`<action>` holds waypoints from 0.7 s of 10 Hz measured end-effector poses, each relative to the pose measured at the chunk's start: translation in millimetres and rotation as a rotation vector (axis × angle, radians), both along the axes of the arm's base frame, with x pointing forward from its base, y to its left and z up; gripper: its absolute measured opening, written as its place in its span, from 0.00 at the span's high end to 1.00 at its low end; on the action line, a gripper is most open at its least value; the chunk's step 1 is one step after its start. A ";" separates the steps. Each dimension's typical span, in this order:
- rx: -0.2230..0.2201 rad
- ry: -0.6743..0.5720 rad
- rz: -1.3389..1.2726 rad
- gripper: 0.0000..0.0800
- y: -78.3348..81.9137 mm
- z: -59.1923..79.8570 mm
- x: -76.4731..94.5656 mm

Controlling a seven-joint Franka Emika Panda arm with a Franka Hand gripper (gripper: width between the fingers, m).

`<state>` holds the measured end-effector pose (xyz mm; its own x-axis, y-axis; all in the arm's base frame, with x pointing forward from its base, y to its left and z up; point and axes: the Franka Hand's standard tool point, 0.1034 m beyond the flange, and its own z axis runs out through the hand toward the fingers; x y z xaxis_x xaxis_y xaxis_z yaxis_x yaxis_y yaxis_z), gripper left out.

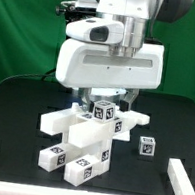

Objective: Assemble chair

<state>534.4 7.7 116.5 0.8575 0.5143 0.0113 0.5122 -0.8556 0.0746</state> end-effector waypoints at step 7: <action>0.021 -0.018 -0.344 0.65 0.6 -0.5 -0.4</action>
Offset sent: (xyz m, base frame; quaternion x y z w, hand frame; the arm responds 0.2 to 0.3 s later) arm 0.0000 0.0000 0.0000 0.0000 0.0000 0.1938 0.9810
